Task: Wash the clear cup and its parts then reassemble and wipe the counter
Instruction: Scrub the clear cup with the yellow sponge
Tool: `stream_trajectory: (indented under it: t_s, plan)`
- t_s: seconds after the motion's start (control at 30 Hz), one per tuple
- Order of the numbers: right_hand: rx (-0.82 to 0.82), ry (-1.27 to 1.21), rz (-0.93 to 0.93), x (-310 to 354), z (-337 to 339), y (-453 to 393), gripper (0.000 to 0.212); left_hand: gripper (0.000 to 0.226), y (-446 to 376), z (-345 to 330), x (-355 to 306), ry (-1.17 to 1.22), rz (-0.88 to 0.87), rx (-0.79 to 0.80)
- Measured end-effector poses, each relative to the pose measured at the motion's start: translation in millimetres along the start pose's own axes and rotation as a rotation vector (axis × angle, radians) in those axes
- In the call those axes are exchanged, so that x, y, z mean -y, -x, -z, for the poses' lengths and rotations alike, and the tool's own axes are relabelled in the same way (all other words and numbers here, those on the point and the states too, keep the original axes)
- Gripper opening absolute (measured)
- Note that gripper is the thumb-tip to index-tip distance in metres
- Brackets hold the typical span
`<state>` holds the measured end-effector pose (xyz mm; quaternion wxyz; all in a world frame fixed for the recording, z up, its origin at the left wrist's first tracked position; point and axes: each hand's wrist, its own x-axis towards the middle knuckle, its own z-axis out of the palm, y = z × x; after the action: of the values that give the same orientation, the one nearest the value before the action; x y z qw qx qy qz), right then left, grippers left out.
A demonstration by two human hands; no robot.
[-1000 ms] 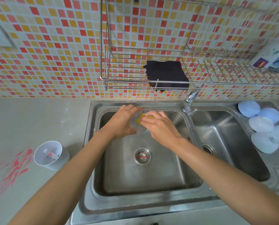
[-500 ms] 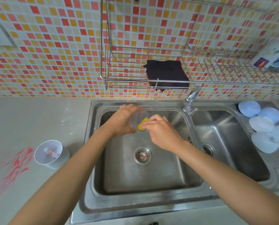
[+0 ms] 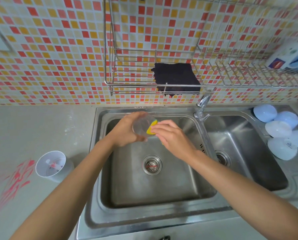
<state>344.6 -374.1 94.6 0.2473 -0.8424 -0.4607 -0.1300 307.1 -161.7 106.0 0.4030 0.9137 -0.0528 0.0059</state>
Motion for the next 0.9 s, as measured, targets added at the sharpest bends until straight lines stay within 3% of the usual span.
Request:
stream_trajectory:
  t_s: [0.23, 0.43, 0.57, 0.63, 0.77, 0.9]
  plan:
    - [0.022, -0.055, 0.044, 9, 7, -11, 0.021, 0.094, 1, -10, 0, 0.031, -0.036, -0.158]
    - [0.245, -0.182, -0.128, 11, 13, -20, 0.030, 0.087, -2, -6, 3, -0.166, -0.100, -0.134]
    - [0.259, 0.225, 0.072, 7, 11, -22, 0.037, 0.090, -4, -8, -3, -0.292, -0.132, -0.115]
    - [0.229, 0.334, 0.040, 11, 8, -22, 0.030, 0.088, -6, -7, -5, -0.284, -0.174, -0.121]
    - [0.287, 0.093, -0.074, 19, -4, -16, 0.032, 0.085, -3, -6, -2, -0.287, -0.162, -0.072]
    - [0.254, 0.317, -0.029, 17, 0, -17, 0.024, 0.088, -2, -10, 1, -0.274, -0.169, -0.087]
